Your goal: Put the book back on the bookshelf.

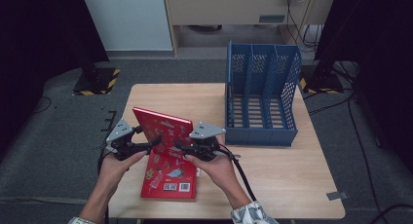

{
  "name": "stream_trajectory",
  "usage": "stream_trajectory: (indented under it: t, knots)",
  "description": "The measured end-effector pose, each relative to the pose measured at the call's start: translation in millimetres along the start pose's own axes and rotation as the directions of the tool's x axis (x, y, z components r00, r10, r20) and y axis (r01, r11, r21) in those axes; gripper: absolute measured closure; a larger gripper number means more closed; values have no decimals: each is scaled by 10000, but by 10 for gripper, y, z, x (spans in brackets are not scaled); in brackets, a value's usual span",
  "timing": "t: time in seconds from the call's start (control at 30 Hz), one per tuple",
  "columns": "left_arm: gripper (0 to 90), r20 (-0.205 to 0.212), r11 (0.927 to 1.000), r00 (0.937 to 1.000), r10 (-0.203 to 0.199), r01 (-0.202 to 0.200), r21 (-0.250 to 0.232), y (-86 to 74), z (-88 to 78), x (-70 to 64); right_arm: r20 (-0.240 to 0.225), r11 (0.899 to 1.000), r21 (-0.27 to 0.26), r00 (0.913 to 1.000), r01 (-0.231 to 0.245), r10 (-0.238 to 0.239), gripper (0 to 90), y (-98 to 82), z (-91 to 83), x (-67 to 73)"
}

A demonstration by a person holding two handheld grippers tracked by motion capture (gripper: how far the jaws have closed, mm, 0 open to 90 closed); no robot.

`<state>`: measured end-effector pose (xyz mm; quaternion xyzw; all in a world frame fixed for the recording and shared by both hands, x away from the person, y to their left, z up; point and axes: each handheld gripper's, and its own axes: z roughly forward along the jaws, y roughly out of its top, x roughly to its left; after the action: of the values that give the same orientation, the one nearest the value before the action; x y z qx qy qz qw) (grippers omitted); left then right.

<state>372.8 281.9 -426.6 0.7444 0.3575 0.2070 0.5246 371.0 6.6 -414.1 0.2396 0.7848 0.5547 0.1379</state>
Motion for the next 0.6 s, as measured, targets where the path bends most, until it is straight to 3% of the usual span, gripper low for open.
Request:
stream_trajectory:
  t: [0.23, 0.6]
  knots:
    - [207, 4, 9999, 9999, -162, 162, 34, 2, 3, 14, -320, 9993, -360, 9995, 21, -32, 578, 73, 11, 20]
    - [196, -42, 9993, 9993, -360, 360, -35, -11, 6, 25, -471, 9989, -463, 9989, -91, 69, 610, 149, 18, 46]
